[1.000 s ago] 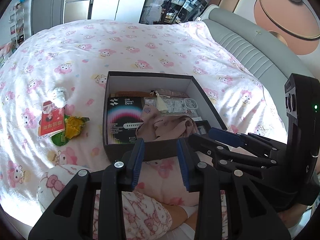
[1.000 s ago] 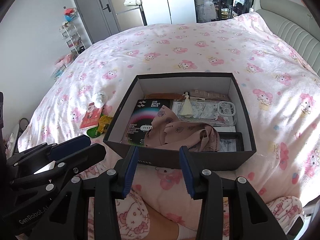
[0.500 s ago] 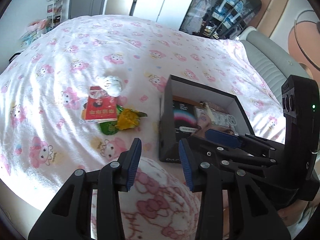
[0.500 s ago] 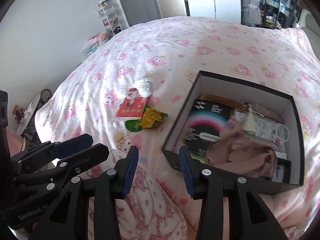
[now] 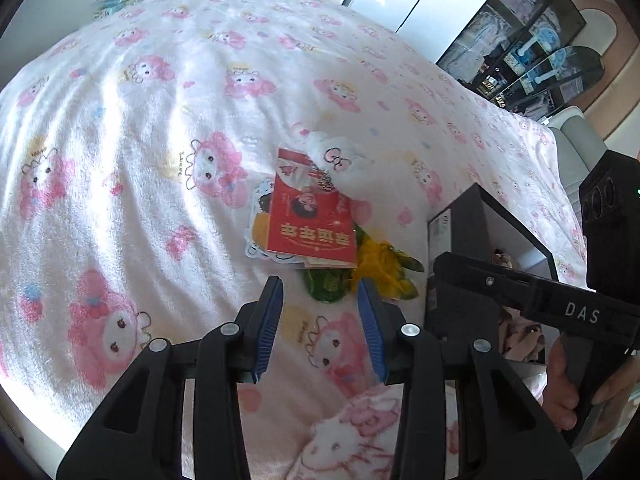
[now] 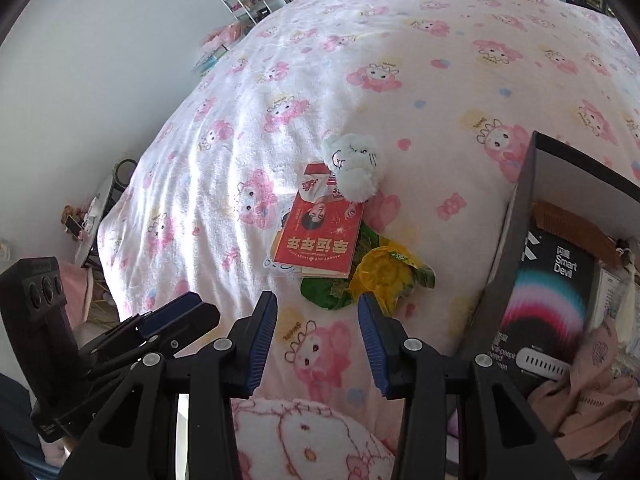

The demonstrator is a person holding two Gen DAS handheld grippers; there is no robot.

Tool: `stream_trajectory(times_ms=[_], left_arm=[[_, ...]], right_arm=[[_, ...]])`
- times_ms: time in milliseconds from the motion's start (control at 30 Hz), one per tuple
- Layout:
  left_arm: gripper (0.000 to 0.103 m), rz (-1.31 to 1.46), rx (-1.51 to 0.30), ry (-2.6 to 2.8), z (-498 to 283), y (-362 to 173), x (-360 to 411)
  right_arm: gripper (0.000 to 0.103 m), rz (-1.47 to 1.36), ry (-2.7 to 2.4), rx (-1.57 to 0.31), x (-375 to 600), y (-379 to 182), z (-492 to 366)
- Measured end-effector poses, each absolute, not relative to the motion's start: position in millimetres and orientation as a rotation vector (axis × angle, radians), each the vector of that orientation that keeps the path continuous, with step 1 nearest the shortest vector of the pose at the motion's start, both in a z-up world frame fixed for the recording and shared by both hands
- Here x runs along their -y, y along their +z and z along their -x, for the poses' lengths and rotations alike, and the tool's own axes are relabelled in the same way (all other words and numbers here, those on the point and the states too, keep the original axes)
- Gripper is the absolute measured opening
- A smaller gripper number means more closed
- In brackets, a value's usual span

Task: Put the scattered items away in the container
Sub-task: 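Move both grippers to the red packet beside the white plush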

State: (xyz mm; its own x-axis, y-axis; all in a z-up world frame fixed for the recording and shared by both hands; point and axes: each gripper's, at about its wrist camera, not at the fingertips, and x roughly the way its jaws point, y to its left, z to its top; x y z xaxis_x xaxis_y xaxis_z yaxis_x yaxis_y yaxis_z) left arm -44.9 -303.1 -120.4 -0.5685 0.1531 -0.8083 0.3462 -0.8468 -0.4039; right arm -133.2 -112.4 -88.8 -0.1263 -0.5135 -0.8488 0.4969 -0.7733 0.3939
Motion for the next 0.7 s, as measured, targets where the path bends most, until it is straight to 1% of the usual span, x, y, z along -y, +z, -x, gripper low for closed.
stream_trajectory(times_ms=[33,100,233,367,533,600,700], left_arm=[[0.036,-1.411,-0.849,-2.542,52.3,-129.3,307.7],[0.022,-1.465,-0.929,-2.512,67.9,-150.6,315.2],[0.021,-1.521,-0.949,-2.460,91.2,-177.9,323.6],[0.021,-1.474,-1.022,-2.444,103.1,-188.3,338.5],[0.022,-1.477,-1.086,-2.389,121.1,-207.5,349.6],[0.022,-1.475,-1.083,-2.391,124.0,-209.9,347.9],[0.019,-1.482,-1.097,-2.401,123.0,-209.6,346.2]], right_arm=[[0.038,-1.497,-1.941,0.002,120.8,-95.4,138.1],[0.038,-1.538,-1.897,-0.015,136.7,-111.7,147.6],[0.038,-1.589,-1.886,-0.043,156.5,-141.2,164.8],[0.038,-1.632,-1.872,-0.048,167.6,-157.8,176.1],[0.038,-1.671,-1.882,-0.128,186.6,-173.4,188.7],[0.038,-1.712,-1.893,-0.168,193.1,-184.0,196.1],[0.038,-1.752,-1.861,-0.115,193.0,-193.0,201.2]])
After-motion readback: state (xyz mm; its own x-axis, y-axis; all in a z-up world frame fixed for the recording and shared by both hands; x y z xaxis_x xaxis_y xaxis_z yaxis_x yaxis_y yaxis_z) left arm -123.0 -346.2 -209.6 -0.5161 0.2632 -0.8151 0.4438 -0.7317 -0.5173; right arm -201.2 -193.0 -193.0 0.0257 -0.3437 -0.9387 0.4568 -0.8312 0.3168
